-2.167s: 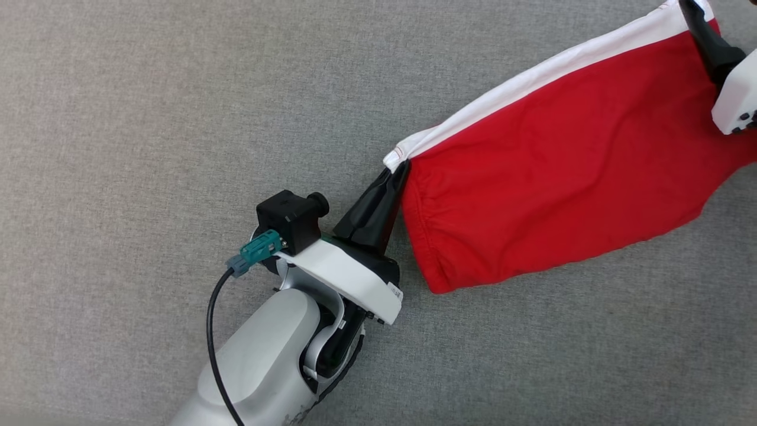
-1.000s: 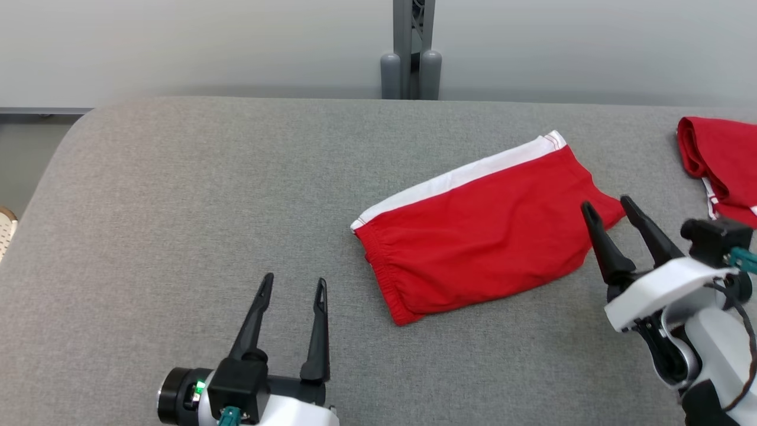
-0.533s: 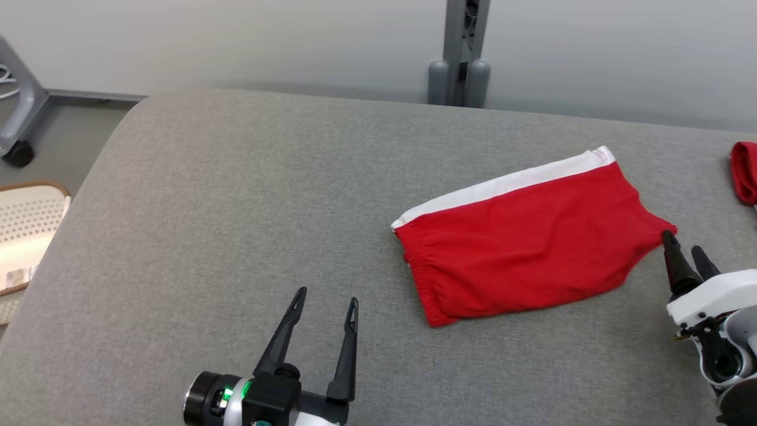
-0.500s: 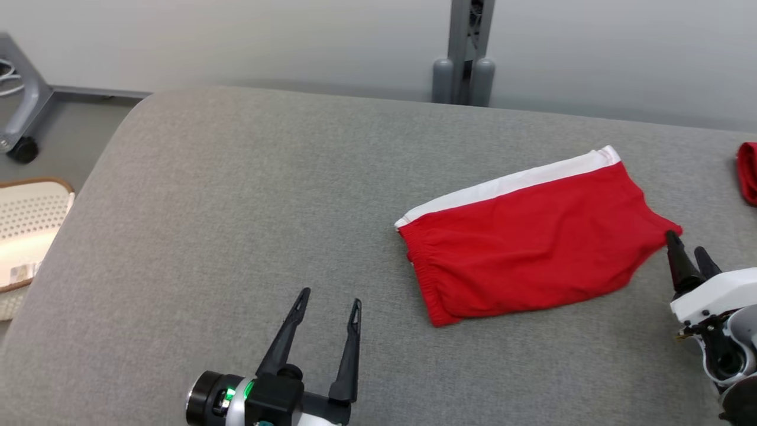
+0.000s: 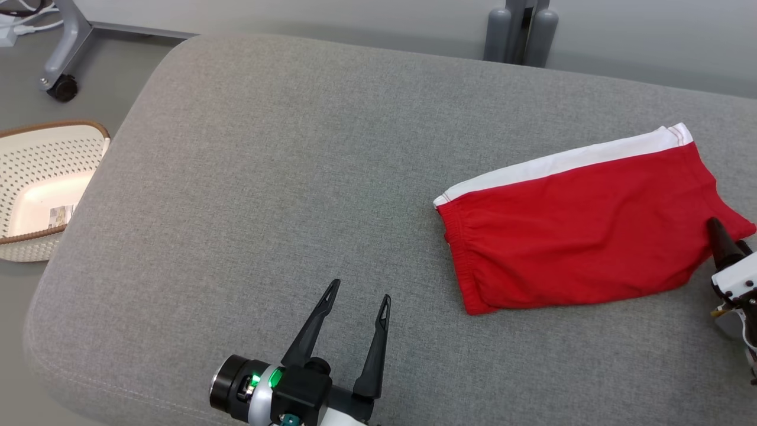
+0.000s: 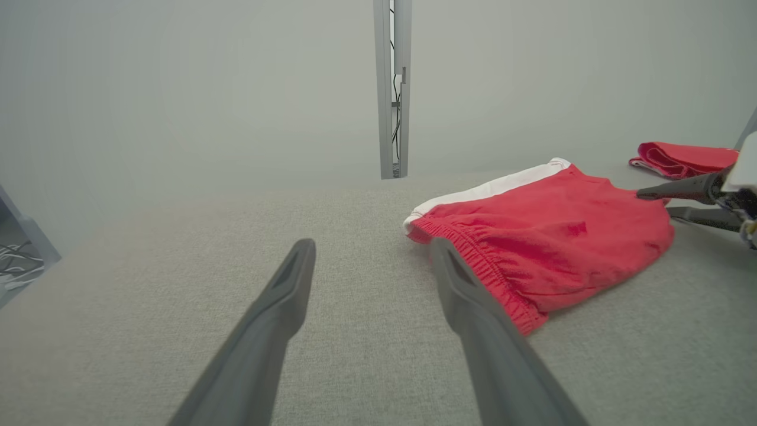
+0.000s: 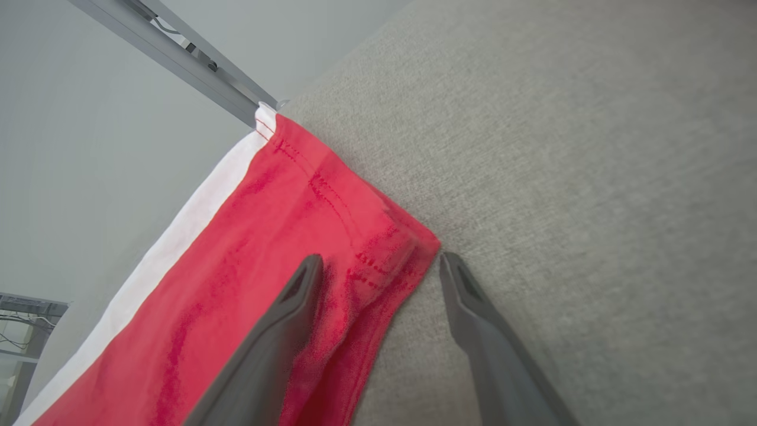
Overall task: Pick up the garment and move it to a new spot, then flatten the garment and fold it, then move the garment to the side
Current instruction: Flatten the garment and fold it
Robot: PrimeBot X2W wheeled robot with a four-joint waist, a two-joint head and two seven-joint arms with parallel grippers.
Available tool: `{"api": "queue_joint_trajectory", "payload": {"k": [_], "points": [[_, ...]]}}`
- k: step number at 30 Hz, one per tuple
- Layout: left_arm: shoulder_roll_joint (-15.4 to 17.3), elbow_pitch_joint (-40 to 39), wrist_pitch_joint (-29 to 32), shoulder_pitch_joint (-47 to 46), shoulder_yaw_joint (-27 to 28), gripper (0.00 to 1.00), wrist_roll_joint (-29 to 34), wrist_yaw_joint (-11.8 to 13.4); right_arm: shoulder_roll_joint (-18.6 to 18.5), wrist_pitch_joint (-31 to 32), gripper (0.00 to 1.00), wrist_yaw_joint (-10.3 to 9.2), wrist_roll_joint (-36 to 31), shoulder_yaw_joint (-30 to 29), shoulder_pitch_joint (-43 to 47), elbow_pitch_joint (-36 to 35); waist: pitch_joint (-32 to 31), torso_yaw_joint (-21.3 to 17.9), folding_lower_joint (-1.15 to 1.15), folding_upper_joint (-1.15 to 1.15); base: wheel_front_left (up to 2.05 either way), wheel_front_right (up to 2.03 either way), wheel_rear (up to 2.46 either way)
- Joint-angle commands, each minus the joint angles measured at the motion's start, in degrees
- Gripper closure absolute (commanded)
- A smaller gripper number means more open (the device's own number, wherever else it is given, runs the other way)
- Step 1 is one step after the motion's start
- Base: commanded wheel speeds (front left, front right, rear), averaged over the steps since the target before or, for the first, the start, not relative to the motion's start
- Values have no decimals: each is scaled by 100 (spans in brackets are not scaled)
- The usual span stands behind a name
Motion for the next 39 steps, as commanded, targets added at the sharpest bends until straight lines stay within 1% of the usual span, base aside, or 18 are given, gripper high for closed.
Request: {"api": "queue_joint_trajectory", "payload": {"k": [1, 3, 4, 5, 6, 11, 15, 21, 28, 31, 35, 39], "points": [[13, 13, -24, -100, 10, 0, 51, 0, 12, 46, 0, 0, 62, 18, 10, 53, 38, 27, 0, 0, 0, 0, 0], [-2, 33, -24, -132, -2, 0, 67, -19, 14, 11, 54, 0, 52, 62, -2, 100, 66, 36, 0, 0, 0, 0, 0], [-10, 40, -24, -143, -7, 0, 74, -27, 16, 3, 62, -1, 55, 79, -13, 121, 81, 36, 0, 0, 0, 0, 0], [-13, 52, -24, -148, -12, 0, 77, -33, 17, -3, 78, -1, 72, 92, -17, 136, 92, 34, 0, 0, 0, 0, 0], [-15, 64, -24, -150, -17, 0, 72, -43, 18, -13, 100, -1, 80, 105, -24, 141, 102, 29, 0, 0, 0, 0, 0], [-34, 115, -24, -191, -5, 0, 80, -63, 0, -241, 100, -1, 139, 164, 52, 36, 84, -85, 0, 0, 0, 0, 0], [-39, 134, -24, -192, 33, 0, 94, -96, 13, -517, 100, -1, 195, 234, 195, -191, 2, -275, 0, 0, 0, 0, 0], [-39, 119, -24, -156, 136, 0, 132, -126, 9, -800, 100, 0, 375, 376, 502, -654, -79, -701, 0, 0, 0, 0, 0], [-42, 136, -24, -173, 237, 0, 171, -171, -98, -1013, 100, 0, 700, 410, 971, -1097, -136, -1208, 0, 0, 0, 0, 0], [-43, 157, -24, -210, 262, 0, 177, -205, -161, -1075, 100, 0, 772, 446, 1151, -1216, -158, -1370, 0, 0, 0, 0, 0], [-45, 174, -24, -210, 308, 0, 191, -211, -191, -1123, 100, 0, 862, 483, 1314, -1336, -200, -1512, 0, 0, 0, 0, 0], [-49, 199, -24, -198, 314, 0, 182, -239, -230, -1160, 100, 0, 806, 559, 1346, -1387, -230, -1559, 0, 0, 0, 0, 0]]}}
